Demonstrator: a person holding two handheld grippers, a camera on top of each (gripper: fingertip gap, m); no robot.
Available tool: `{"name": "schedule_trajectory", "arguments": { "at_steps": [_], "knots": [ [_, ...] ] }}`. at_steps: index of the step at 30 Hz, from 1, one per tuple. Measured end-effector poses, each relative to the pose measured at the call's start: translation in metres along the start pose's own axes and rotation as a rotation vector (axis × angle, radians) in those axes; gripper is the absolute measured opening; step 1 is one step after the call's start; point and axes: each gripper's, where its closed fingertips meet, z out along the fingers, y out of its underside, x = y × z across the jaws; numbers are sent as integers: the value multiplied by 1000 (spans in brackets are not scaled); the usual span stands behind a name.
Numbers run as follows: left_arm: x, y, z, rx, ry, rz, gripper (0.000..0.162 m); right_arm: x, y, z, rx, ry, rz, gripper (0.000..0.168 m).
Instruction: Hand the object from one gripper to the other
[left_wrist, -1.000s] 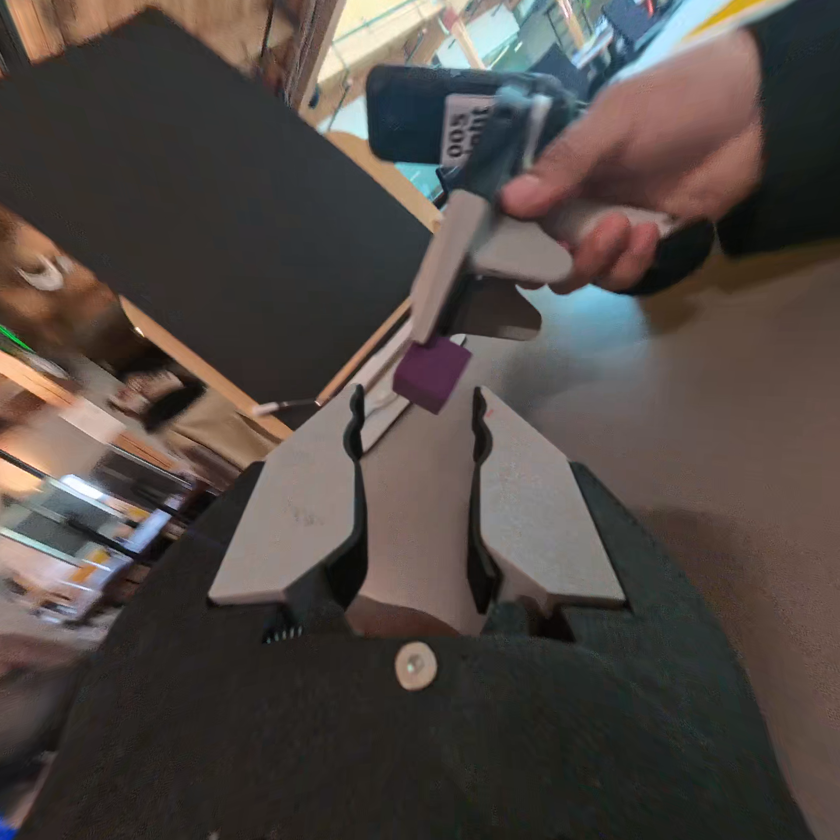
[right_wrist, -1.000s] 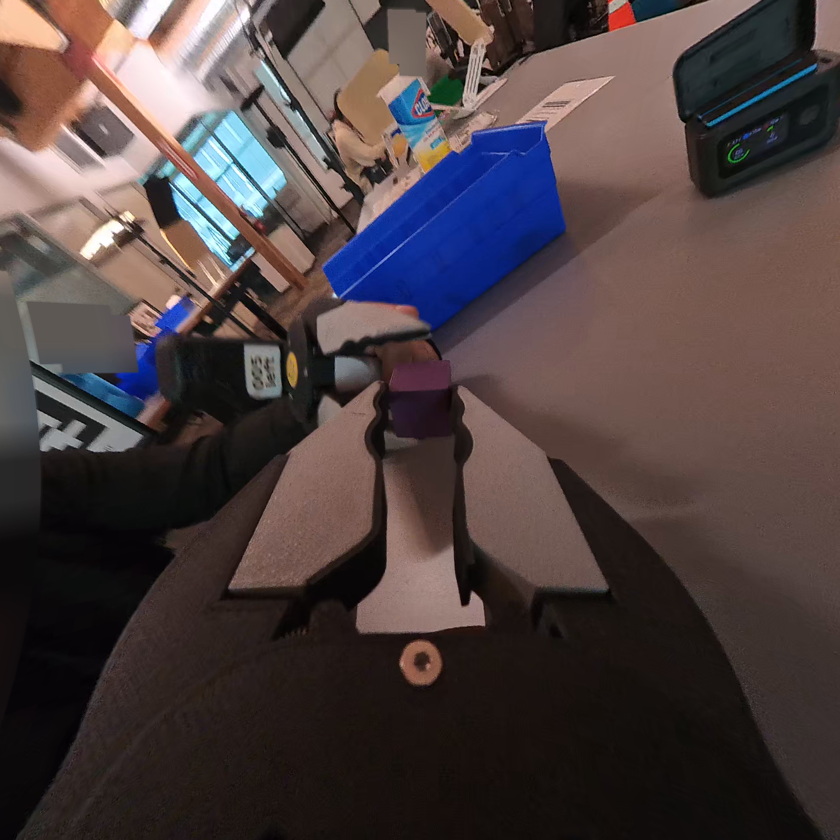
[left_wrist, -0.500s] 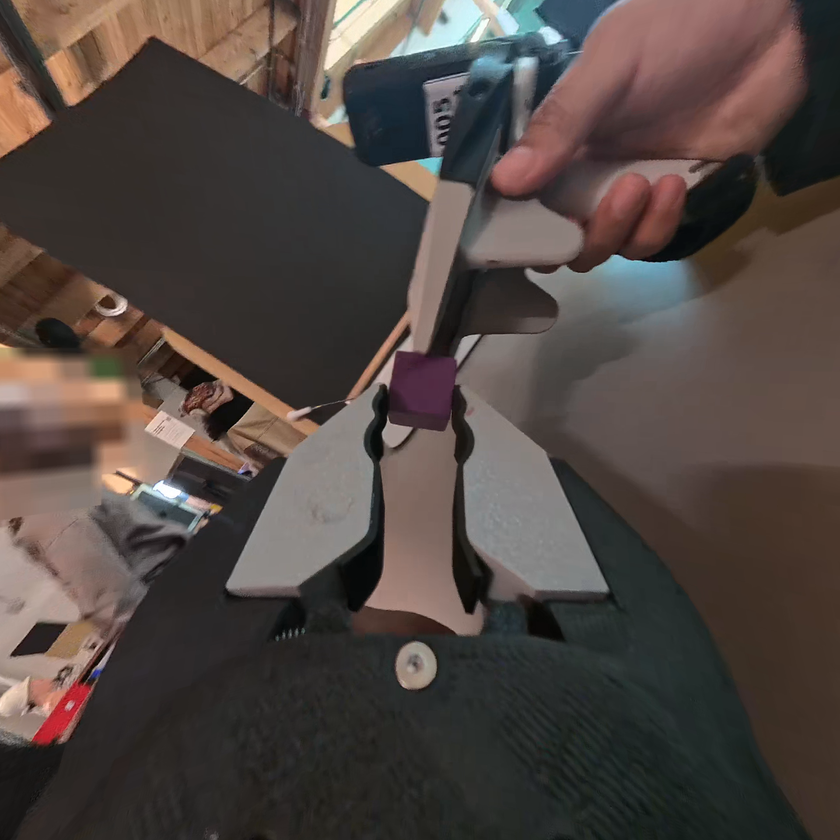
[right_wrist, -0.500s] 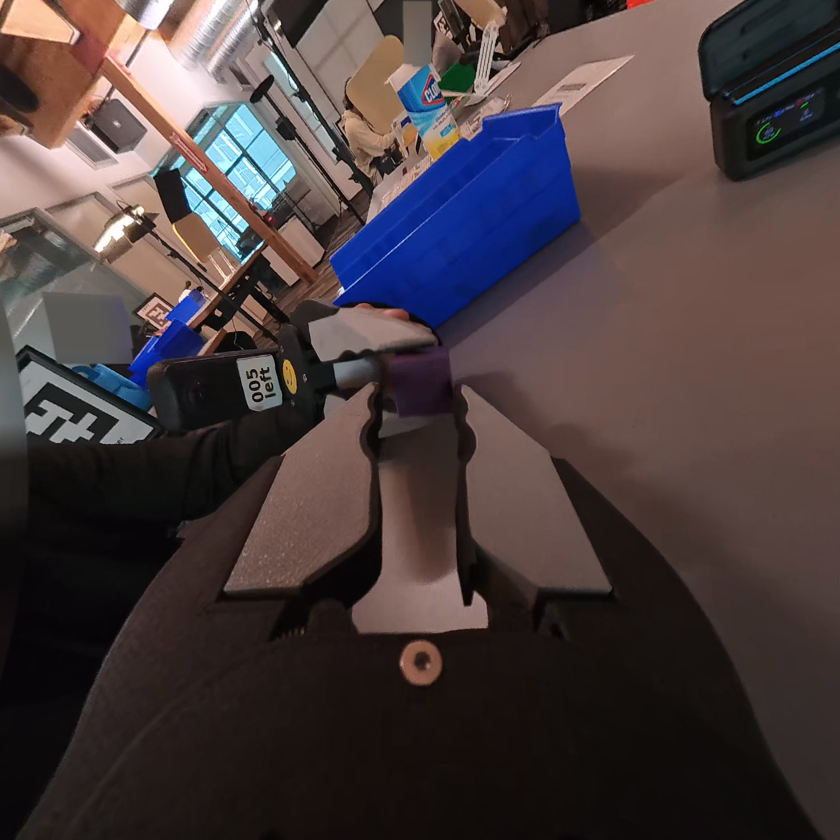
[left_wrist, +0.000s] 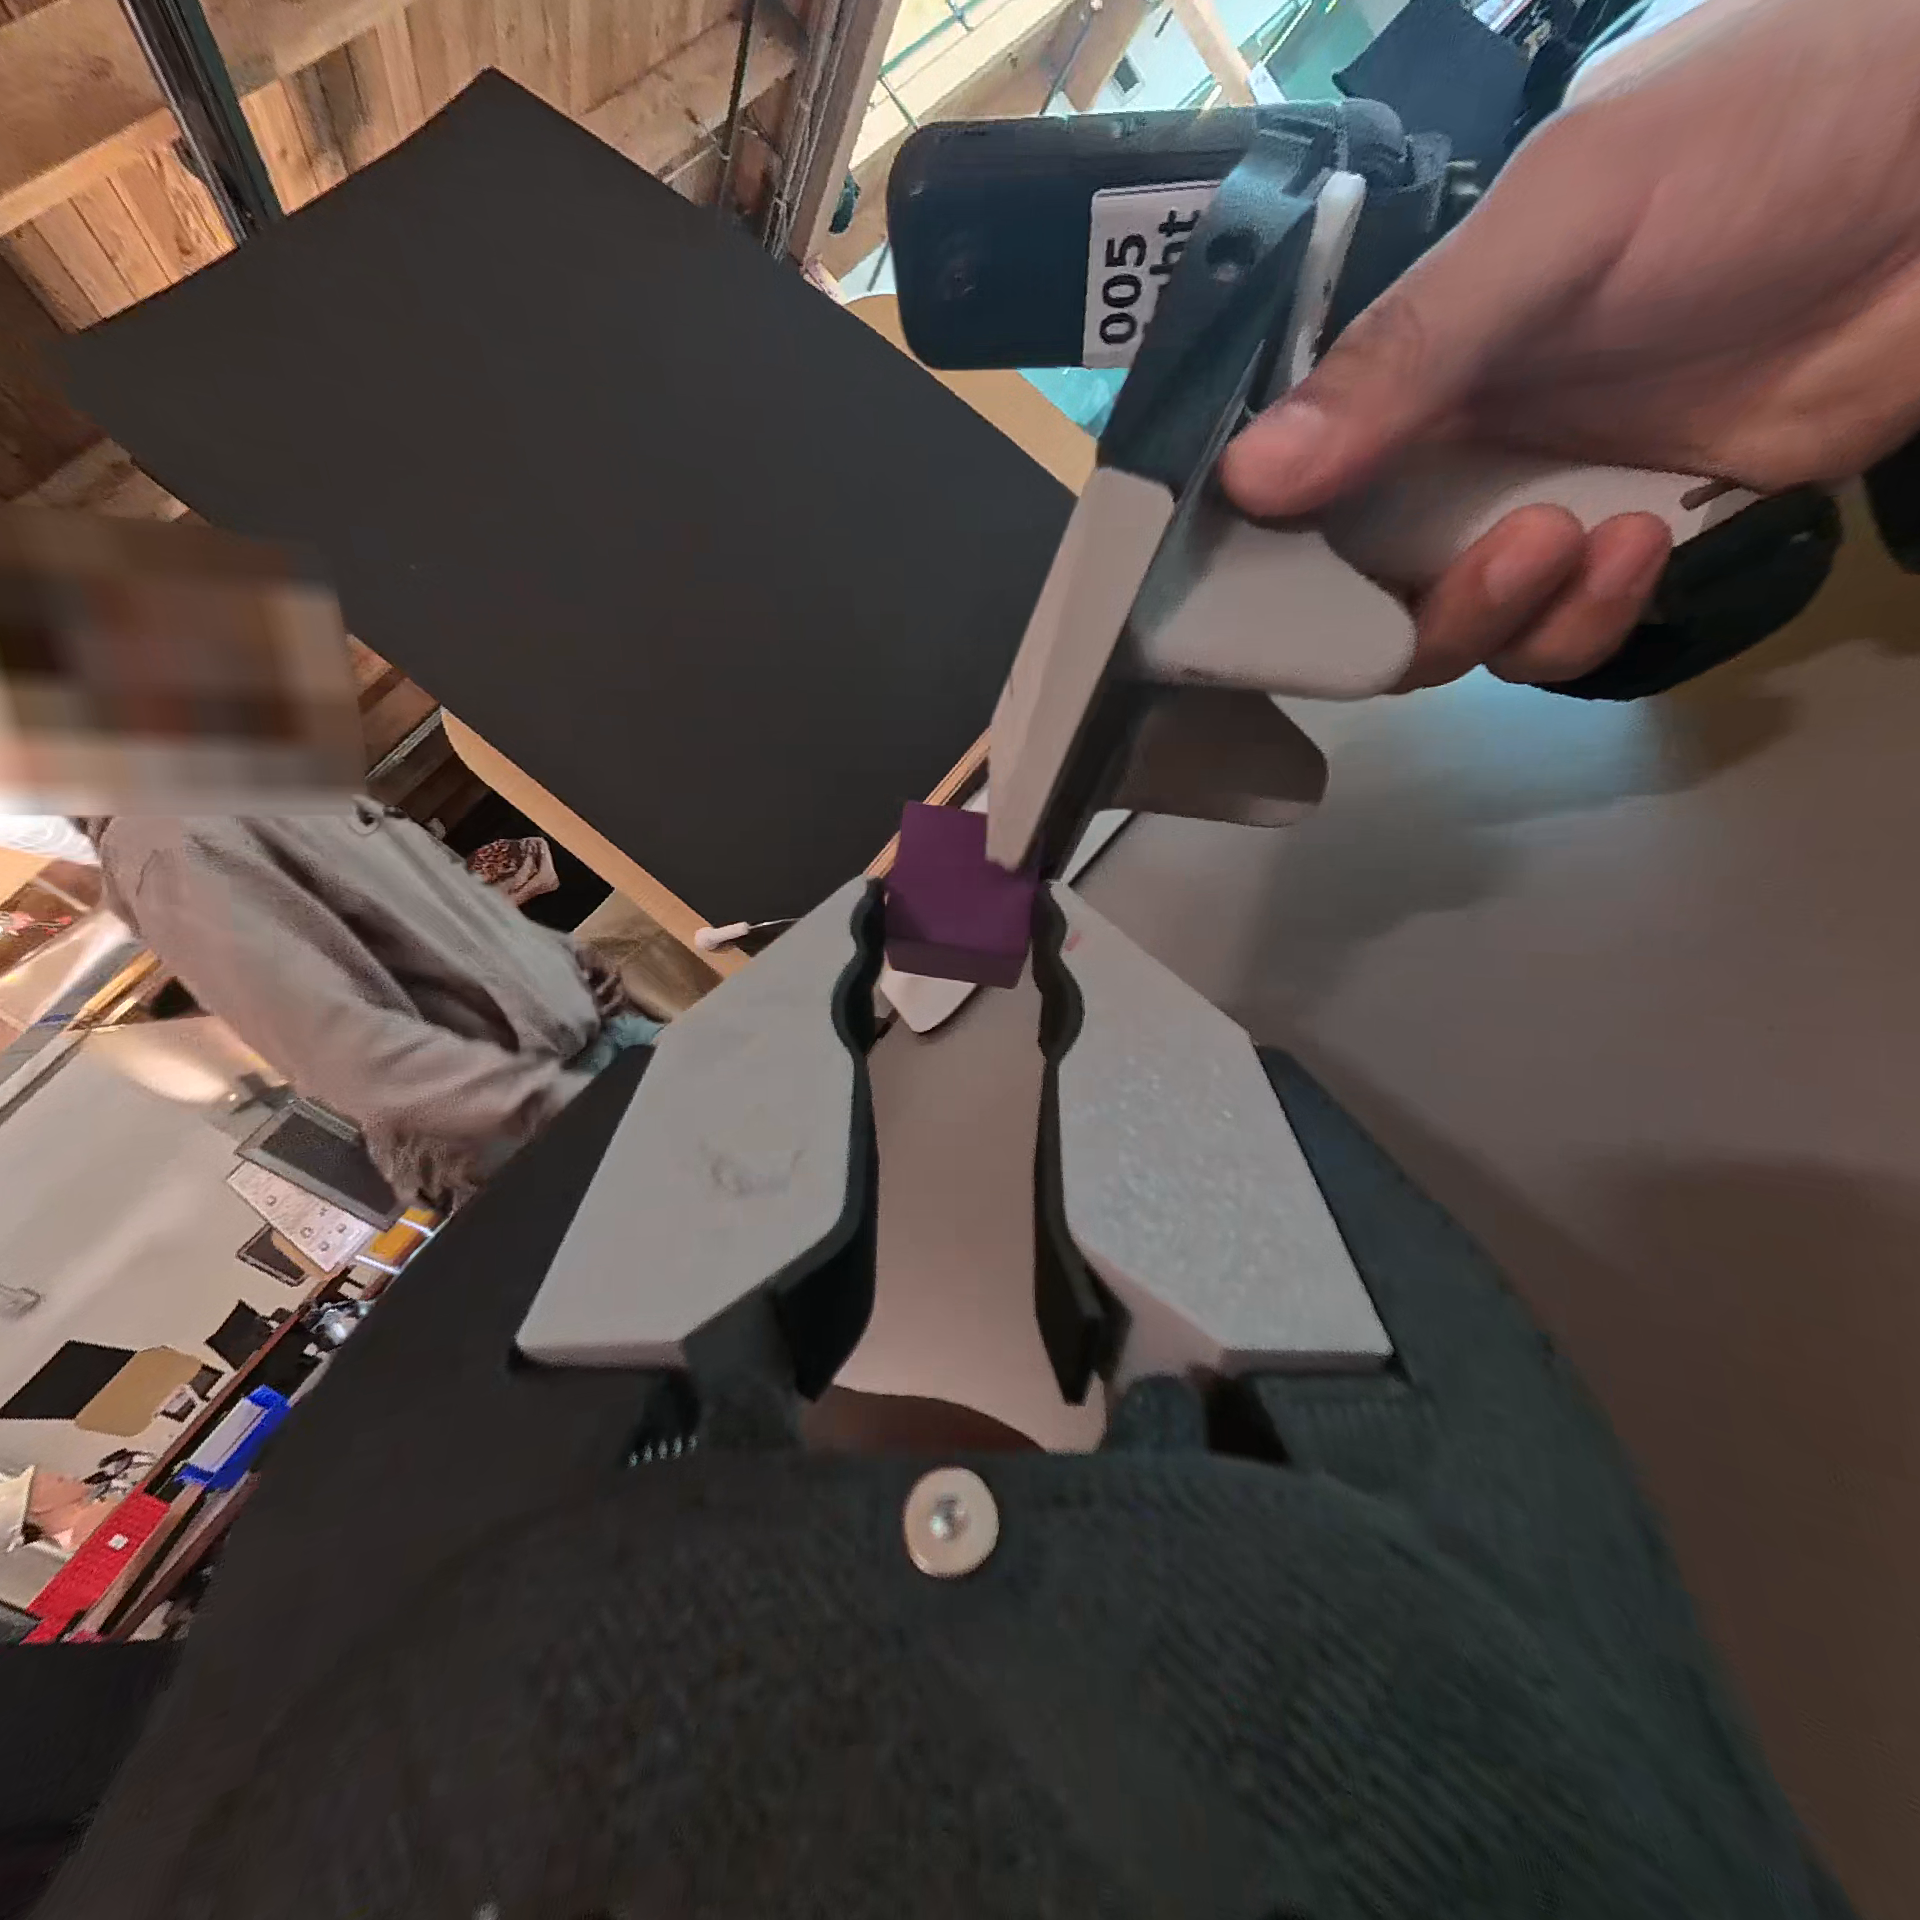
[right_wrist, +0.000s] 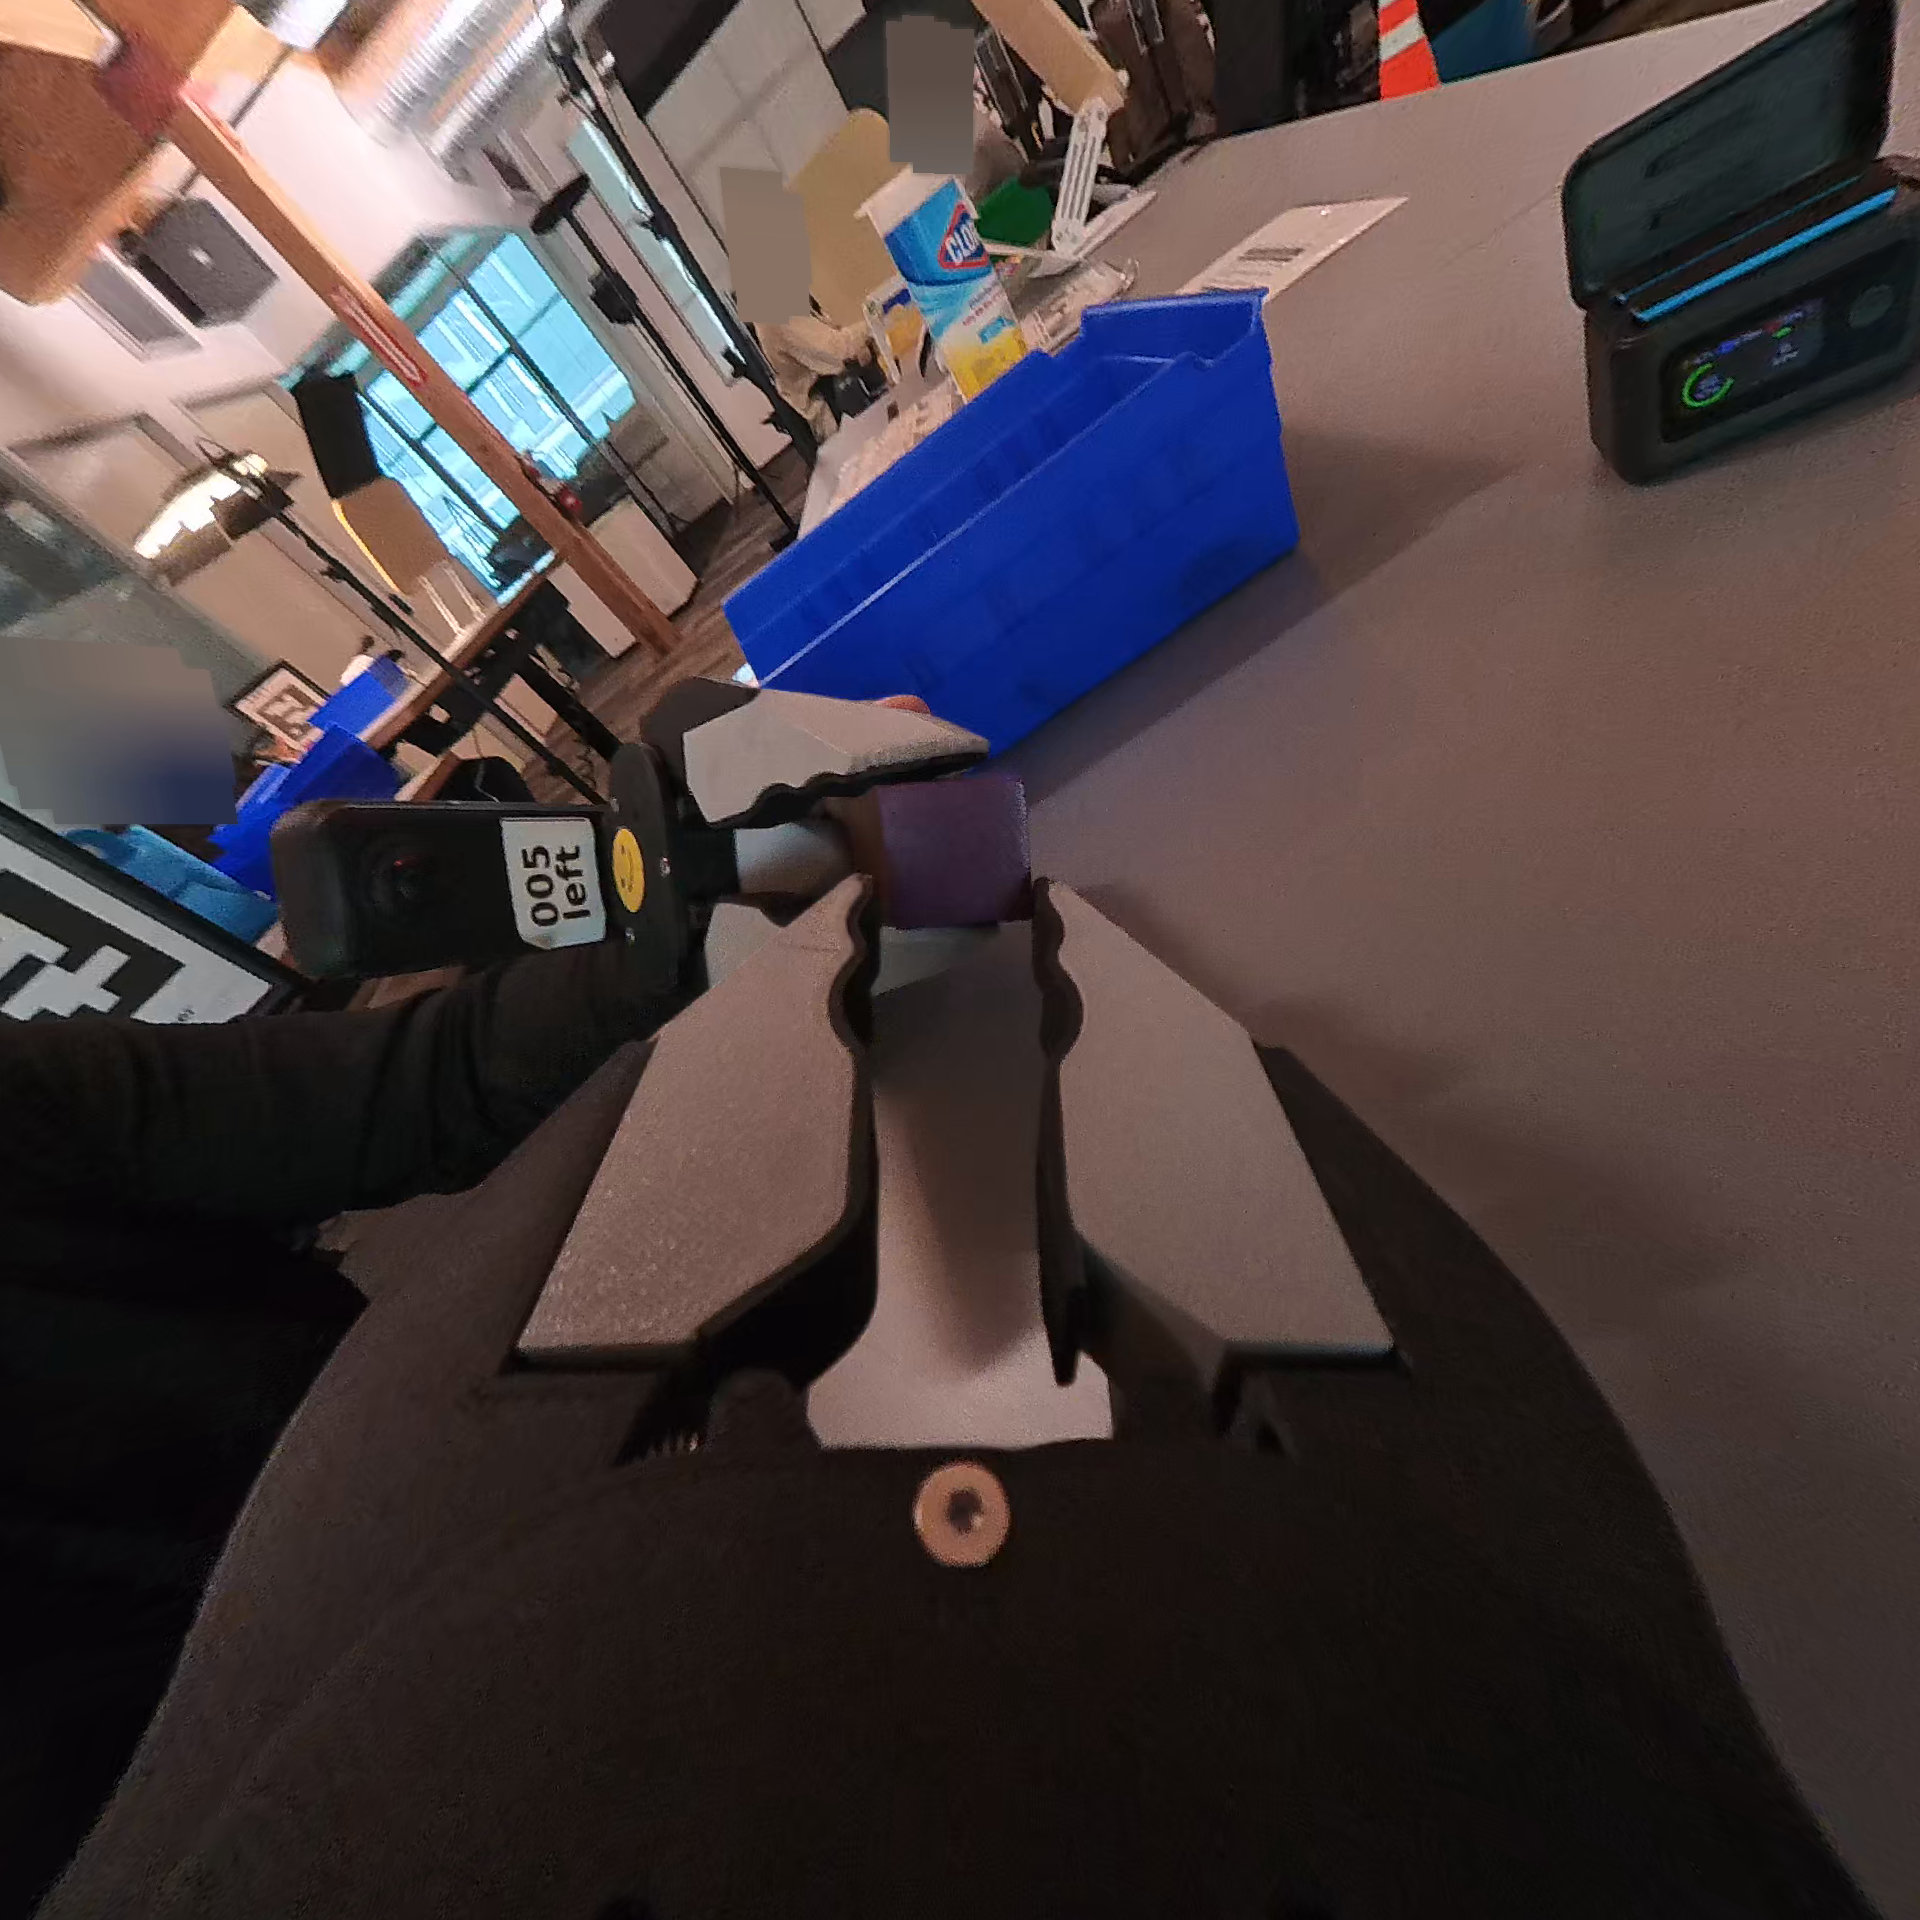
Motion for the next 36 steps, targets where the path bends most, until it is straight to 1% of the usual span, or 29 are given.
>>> {"name": "schedule_trajectory", "arguments": {
  "at_steps": [3, 5, 15, 16, 18, 19, 22, 29, 31, 33, 34, 36],
  "knots": [
    [4, 3, 2, -15, 11, -6, 26, 5, 2, -1, -24, 40, -32, 23],
    [7, 5, 3, -22, 18, 6, 26, 7, -1, -4, -7, 63, -48, 22],
    [11, 4, 1, -11, 49, 12, 26, 6, -4, -9, 23, 8, 12, 23],
    [12, 4, 1, -12, 51, 16, 24, 6, -6, -11, 36, 4, 19, 22],
    [16, 3, 0, -3, 67, 21, 12, 5, -12, -16, 76, -12, 39, 22],
    [17, 2, 0, 3, 74, 21, 11, 4, -14, -17, 85, -28, 50, 22],
    [19, 4, 1, -12, 72, 35, 13, 7, -10, -17, 64, -14, 50, 22],
    [16, 7, 1, -20, 65, 5, 27, 6, -6, -14, 43, -14, 50, 23],
    [16, 8, 2, -24, 67, 4, 33, 6, -6, -14, 42, -19, 54, 22],
    [15, 5, 2, -9, 54, 6, 44, 5, -4, -12, 32, -26, 58, 22],
    [15, 3, 1, 1, 46, 11, 48, 4, -2, -10, 23, -33, 59, 22],
    [20, 0, 0, 18, 76, 29, 36, 0, 2, -6, 2, -53, 60, 22]
  ]
}}
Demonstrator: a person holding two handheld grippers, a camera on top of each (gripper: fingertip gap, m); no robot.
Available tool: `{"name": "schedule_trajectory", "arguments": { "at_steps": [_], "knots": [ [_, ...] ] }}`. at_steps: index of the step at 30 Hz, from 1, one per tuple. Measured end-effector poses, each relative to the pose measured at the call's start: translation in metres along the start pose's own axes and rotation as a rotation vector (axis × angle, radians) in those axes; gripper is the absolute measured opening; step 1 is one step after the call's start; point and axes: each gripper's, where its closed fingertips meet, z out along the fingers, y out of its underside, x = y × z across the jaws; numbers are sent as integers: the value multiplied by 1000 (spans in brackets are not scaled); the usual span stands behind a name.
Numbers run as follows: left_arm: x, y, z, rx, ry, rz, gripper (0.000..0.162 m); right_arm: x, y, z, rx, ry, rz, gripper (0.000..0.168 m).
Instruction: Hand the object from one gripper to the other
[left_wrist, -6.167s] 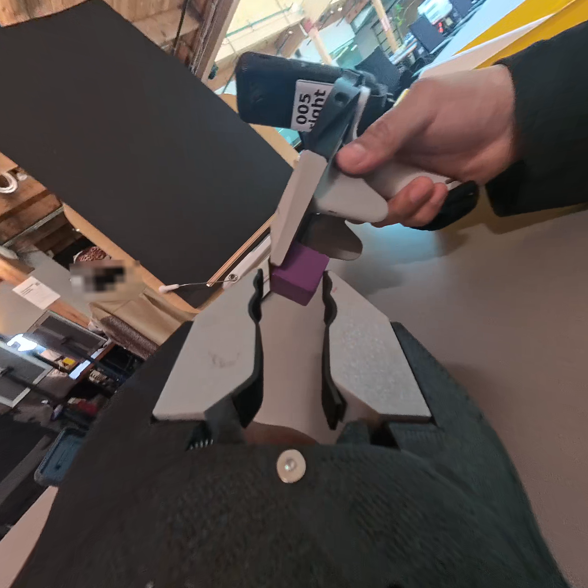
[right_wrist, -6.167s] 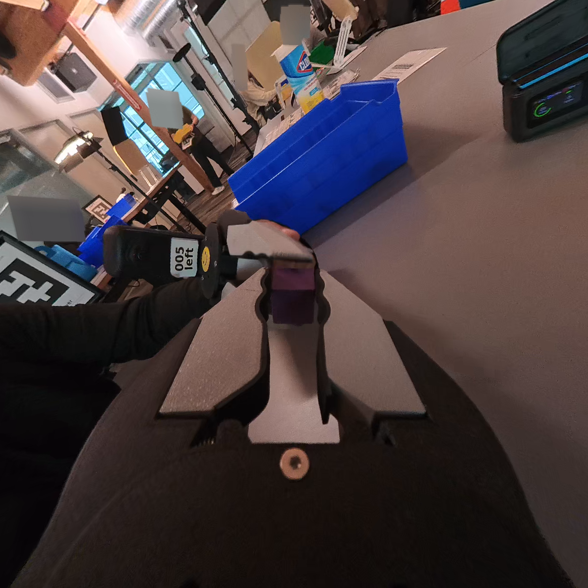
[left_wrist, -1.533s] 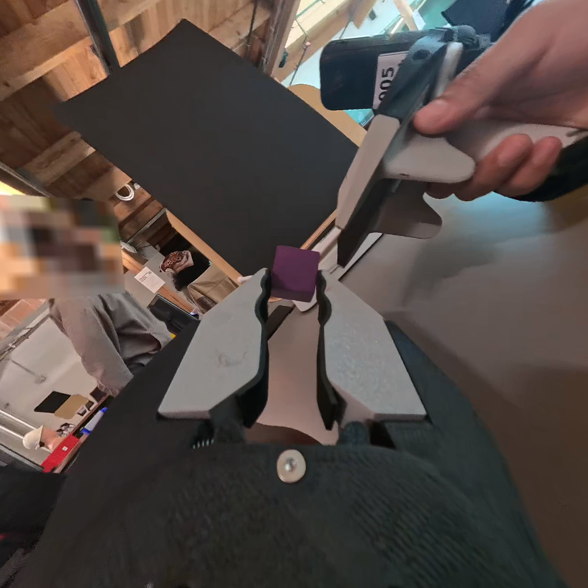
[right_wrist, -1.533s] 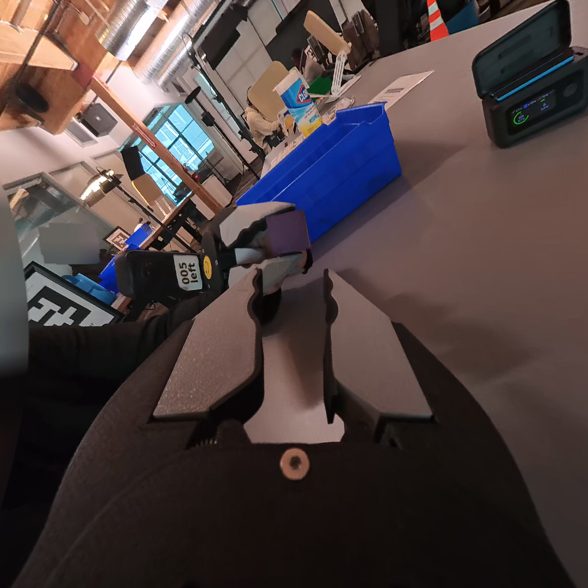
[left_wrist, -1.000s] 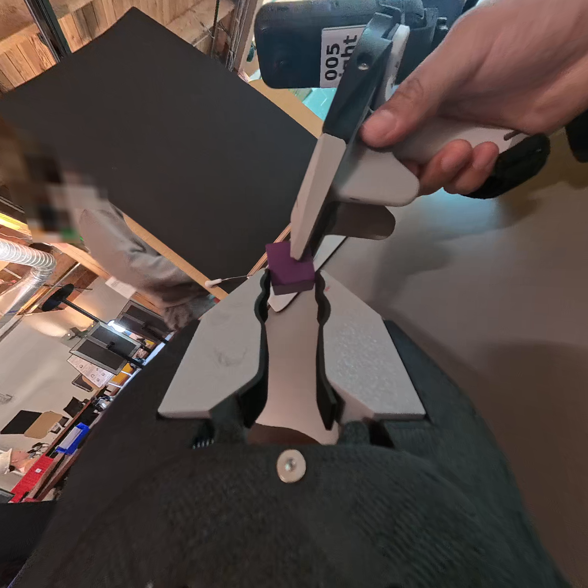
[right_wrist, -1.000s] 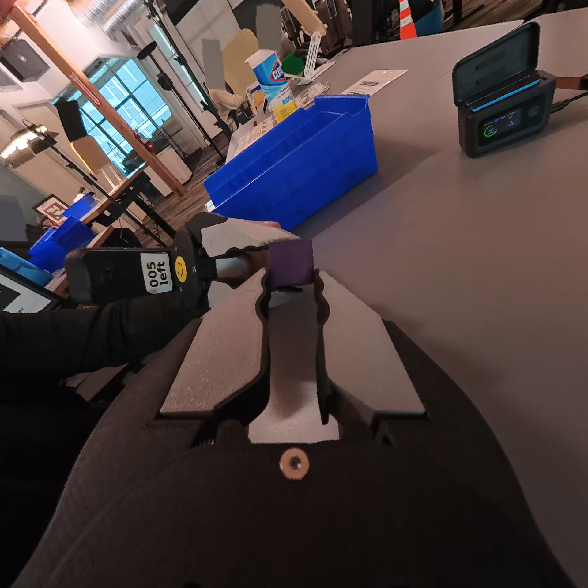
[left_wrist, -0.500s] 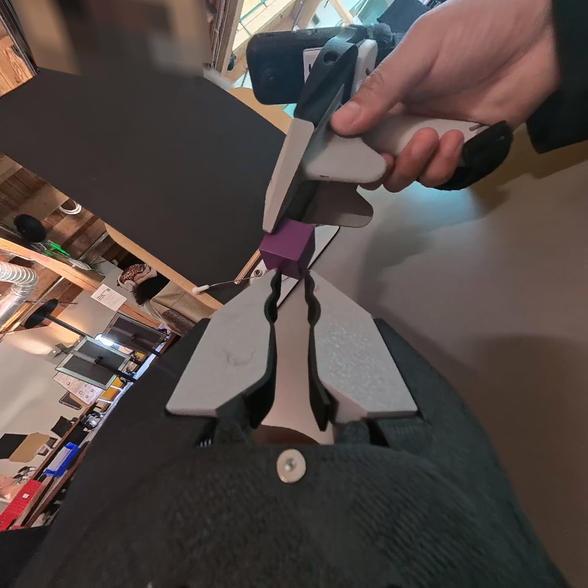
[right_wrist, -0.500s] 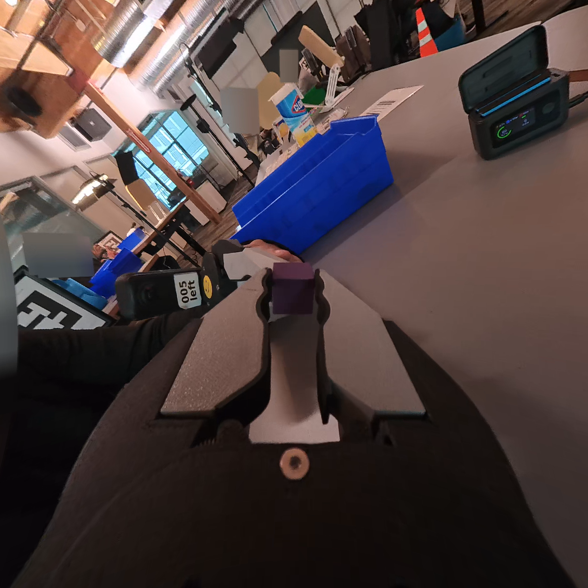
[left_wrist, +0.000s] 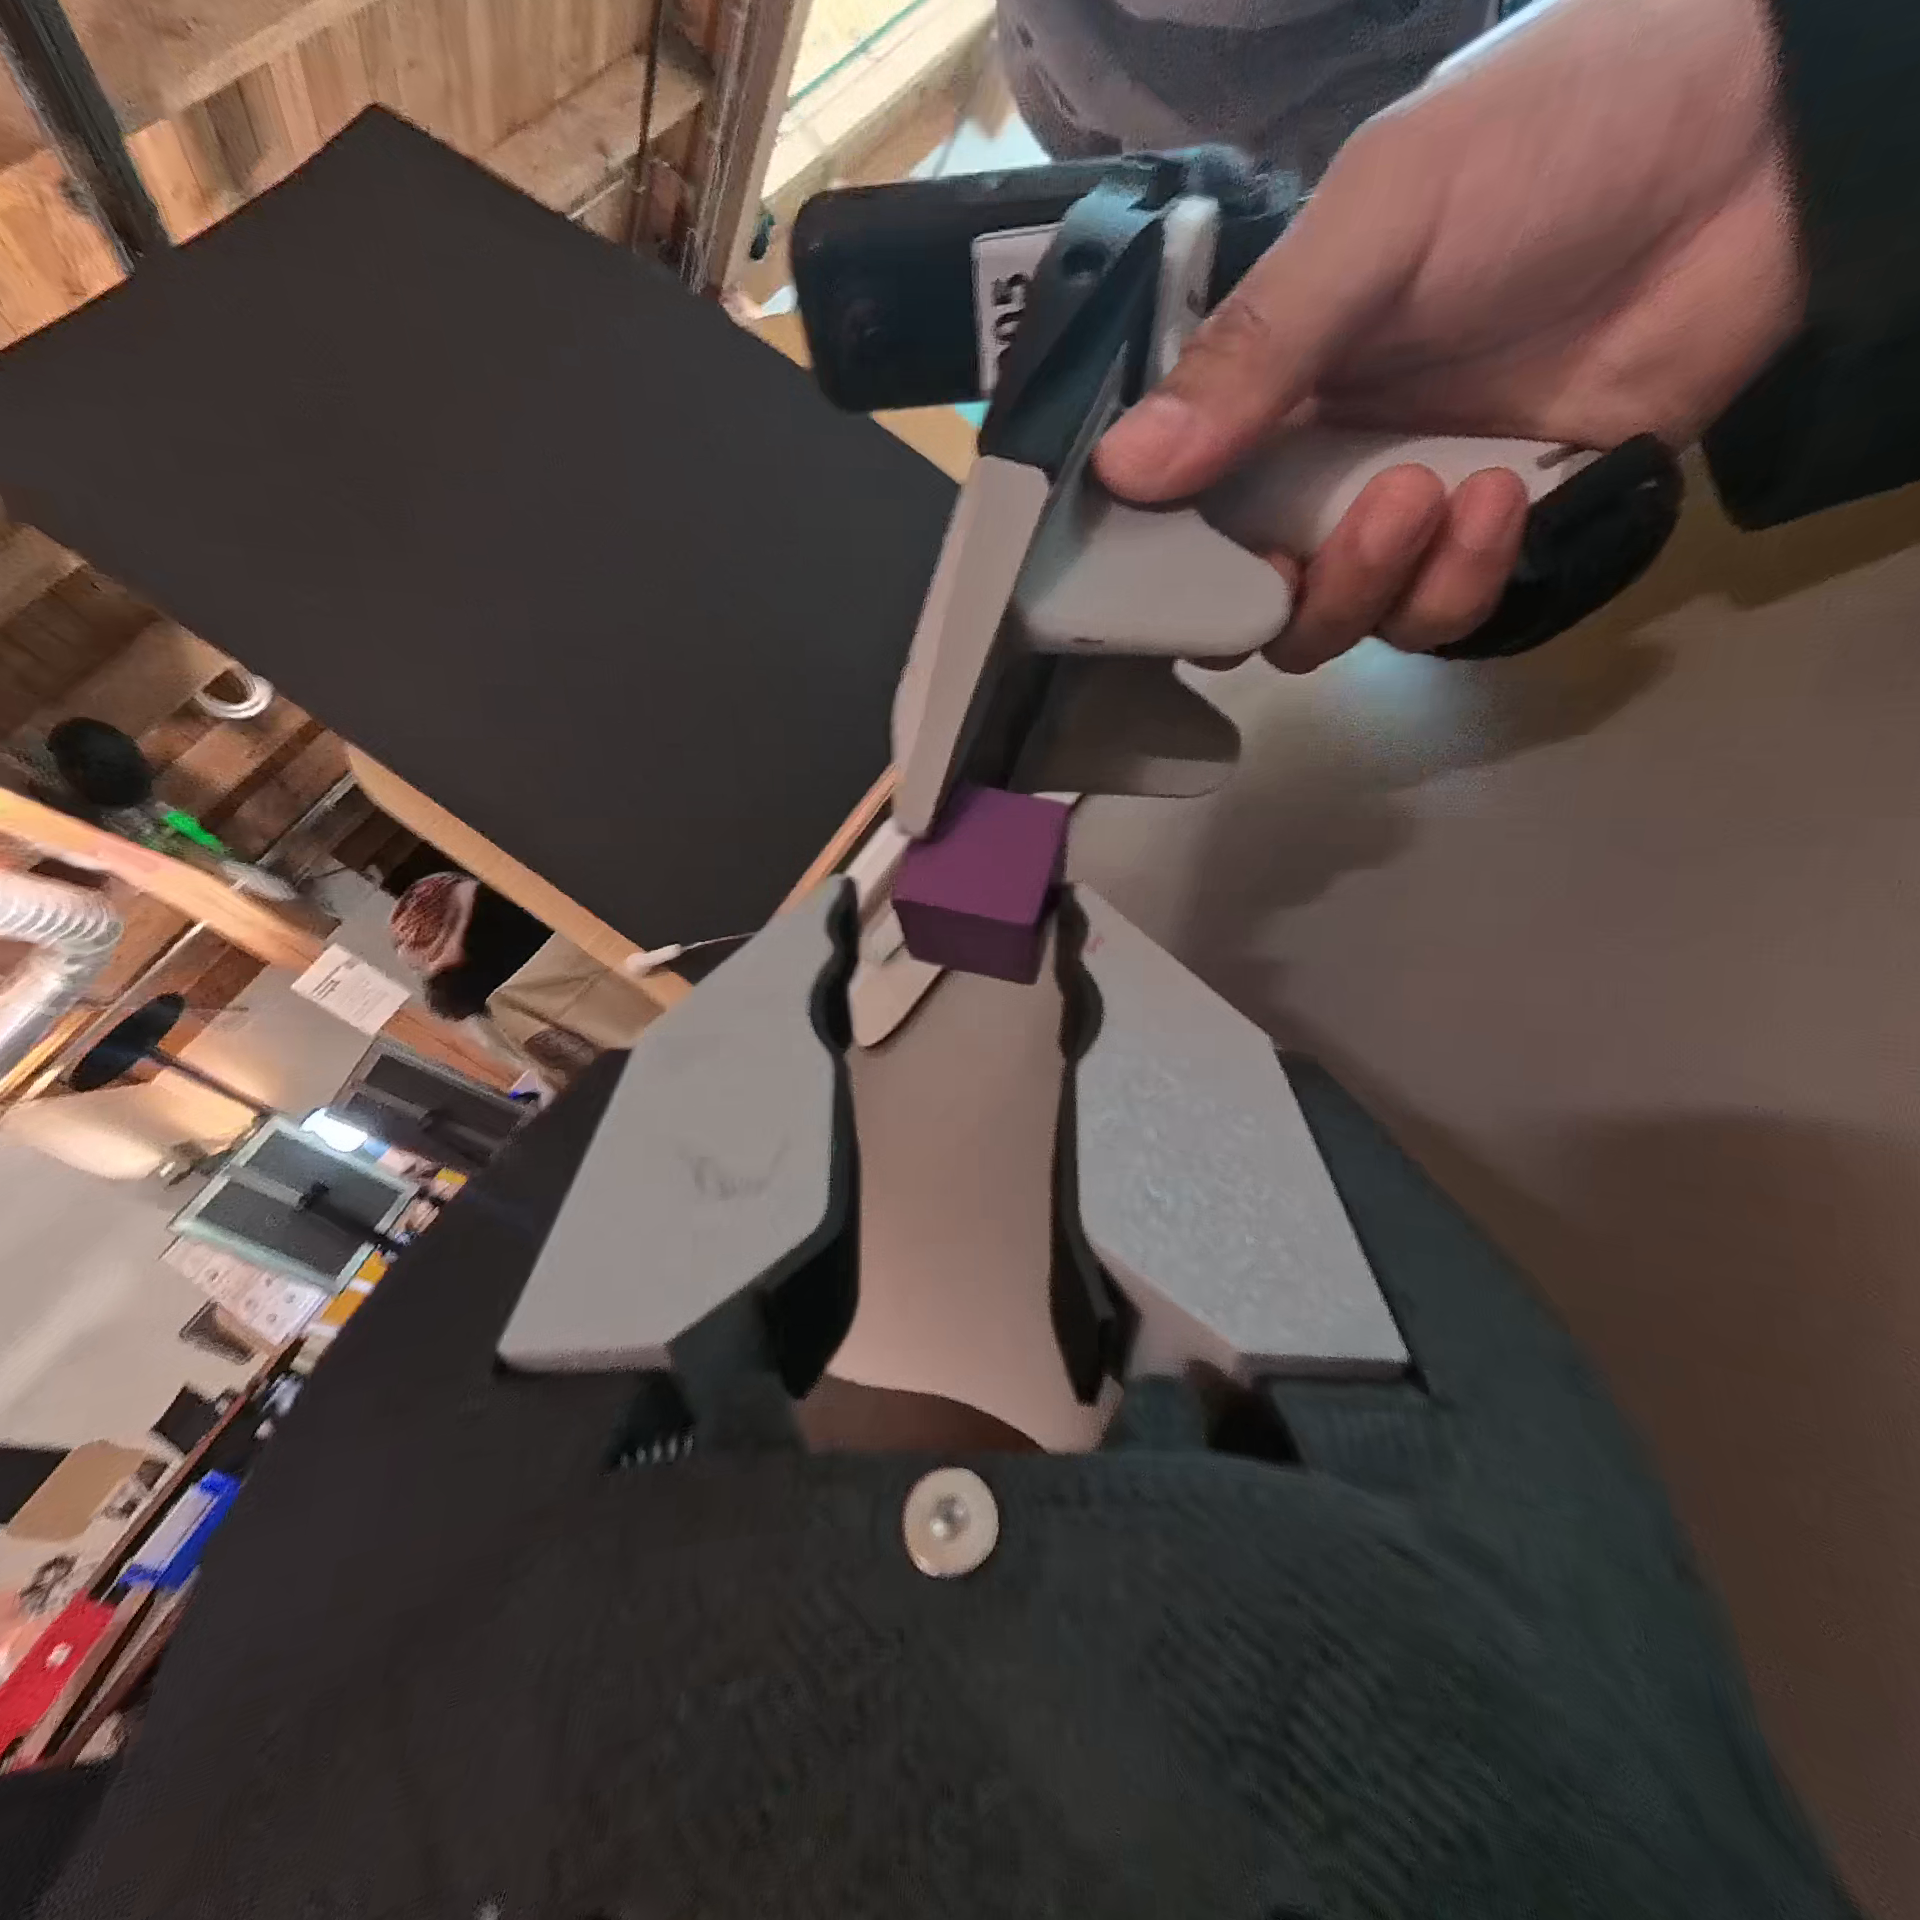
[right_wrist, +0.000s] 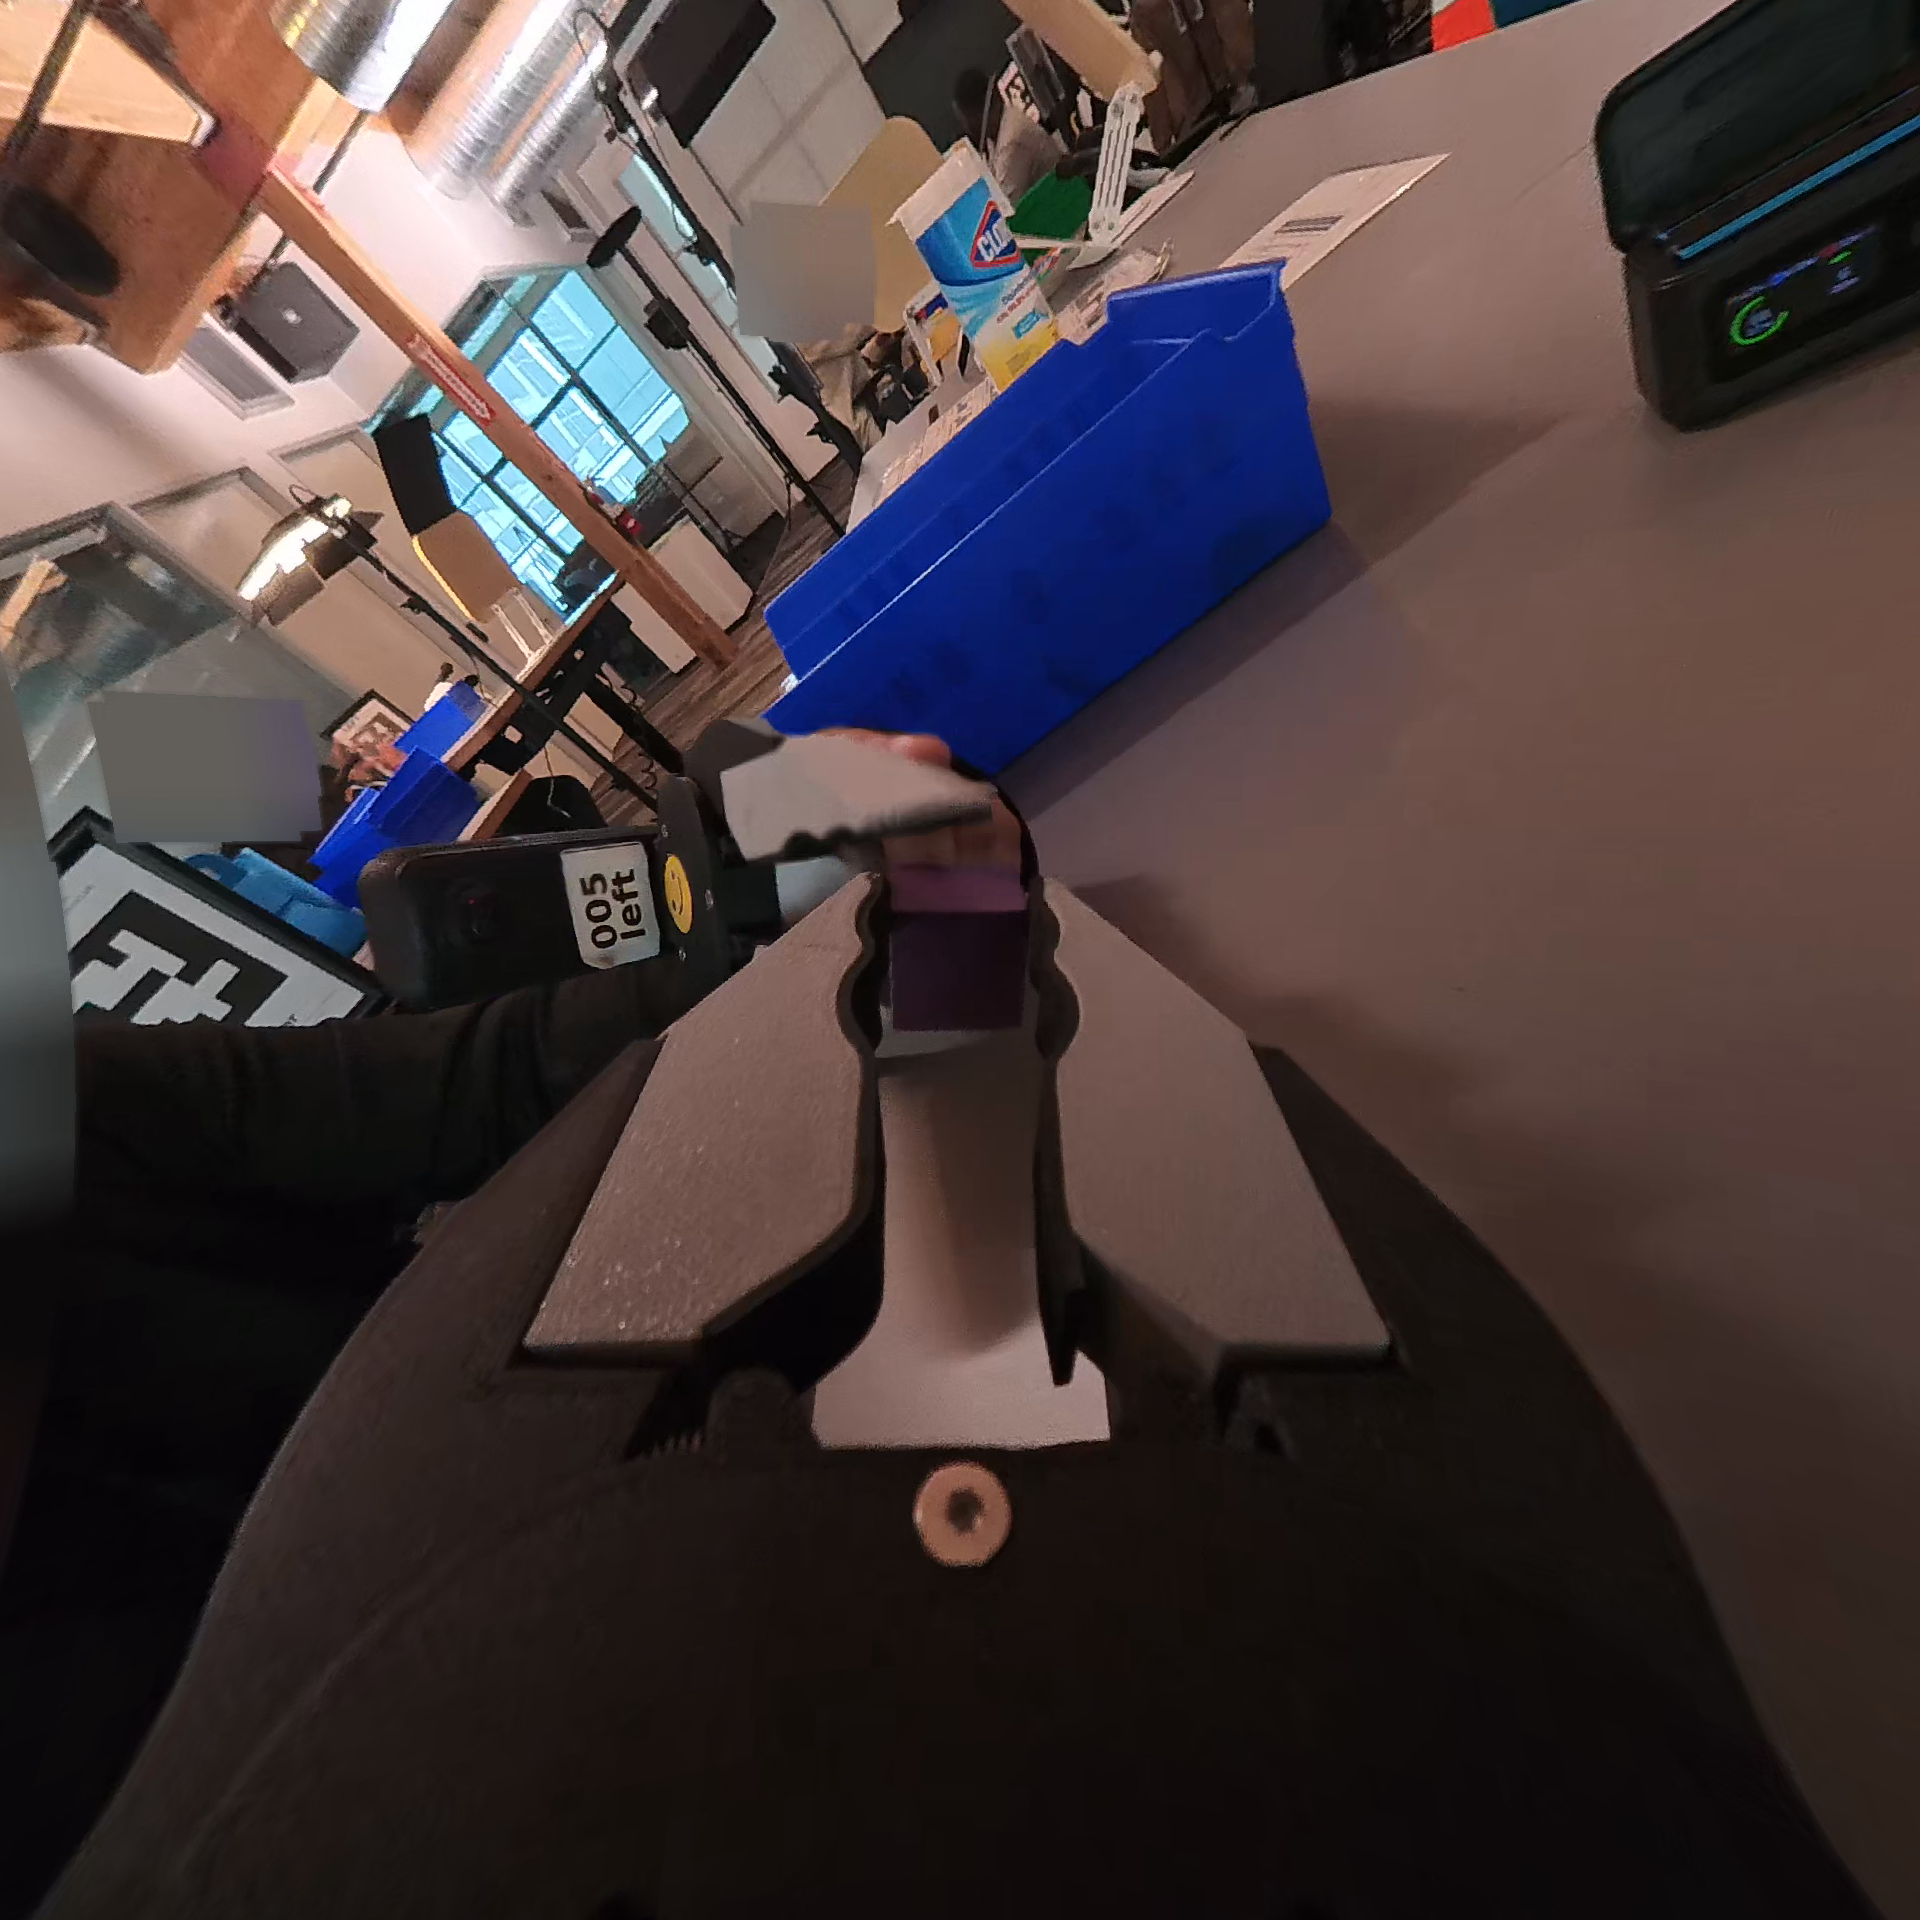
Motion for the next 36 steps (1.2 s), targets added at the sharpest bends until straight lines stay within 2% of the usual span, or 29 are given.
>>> {"name": "schedule_trajectory", "arguments": {
  "at_steps": [1, 2, 10, 15, 16, 19, 24, 29, 32, 36],
  "knots": [
    [5, -2, 0, 9, 30, 5, 27, -2, 0, 2, -2, -11, -2, 22],
    [7, -3, -1, 12, 40, 10, 26, -3, 1, 3, -8, -15, -3, 23],
    [-13, 2, -2, -16, -36, -18, 26, -3, -5, -2, 26, -13, -11, 34],
    [-1, 10, 3, -58, 1, -27, 26, 8, 6, 5, -55, 99, -98, 23],
    [-1, 12, 3, -68, 3, -43, 27, 9, 4, 4, -57, 123, -126, 23],
    [-10, 28, 6, -147, -36, -92, 43, 12, -13, -6, 24, 201, -165, 23],
    [-23, 71, 7, -351, -106, -168, 42, 38, -50, -53, 163, 644, -369, 23],
    [-30, 97, 3, -484, -146, -164, 39, 14, -92, -123, 343, 1086, -640, 23],
    [-32, 100, 2, -499, -155, -168, 37, 0, -89, -159, 322, 1244, -660, 23],
    [-31, 102, 3, -514, -147, -165, 37, -42, -79, -214, 327, 1387, -639, 23]
  ]
}}
